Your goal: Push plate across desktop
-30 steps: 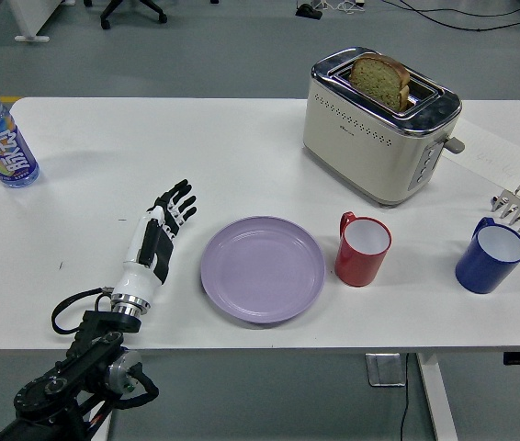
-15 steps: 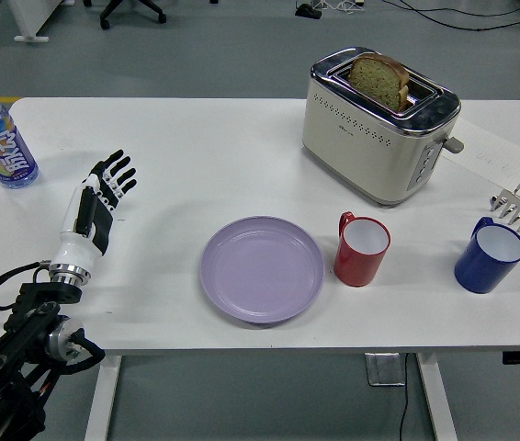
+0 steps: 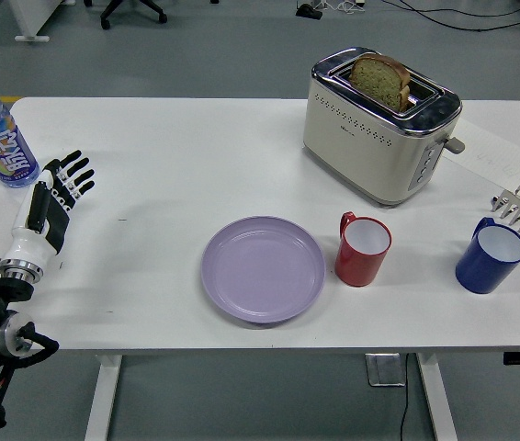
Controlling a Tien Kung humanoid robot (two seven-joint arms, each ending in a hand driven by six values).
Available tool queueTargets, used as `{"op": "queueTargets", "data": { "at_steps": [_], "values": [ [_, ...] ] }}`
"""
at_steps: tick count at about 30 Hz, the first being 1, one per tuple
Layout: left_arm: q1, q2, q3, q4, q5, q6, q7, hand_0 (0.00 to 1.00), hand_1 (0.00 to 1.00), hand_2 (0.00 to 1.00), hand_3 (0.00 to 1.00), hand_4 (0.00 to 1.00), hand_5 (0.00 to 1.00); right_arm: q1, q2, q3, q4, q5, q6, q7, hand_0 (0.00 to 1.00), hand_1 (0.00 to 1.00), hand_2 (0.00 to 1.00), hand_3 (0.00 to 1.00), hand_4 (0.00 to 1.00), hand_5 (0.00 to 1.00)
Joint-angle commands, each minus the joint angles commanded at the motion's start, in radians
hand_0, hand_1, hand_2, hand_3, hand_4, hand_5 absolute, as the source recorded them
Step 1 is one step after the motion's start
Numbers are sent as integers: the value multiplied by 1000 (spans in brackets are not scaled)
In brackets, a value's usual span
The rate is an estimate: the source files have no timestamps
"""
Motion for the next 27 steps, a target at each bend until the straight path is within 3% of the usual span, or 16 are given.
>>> {"op": "queueTargets", "data": {
  "at_steps": [13, 27],
  "values": [
    [76, 10, -99, -29, 36, -50, 62, 816, 824, 827, 787, 475, 998, -6, -5, 5, 0, -10, 1, -3, 606, 547, 634, 625, 136, 358],
    [128, 9, -155, -51, 71, -73, 87, 816, 817, 811, 782, 478, 998, -14, -10, 5, 0, -16, 0, -9, 606, 546, 636, 625, 135, 360]
  ]
}}
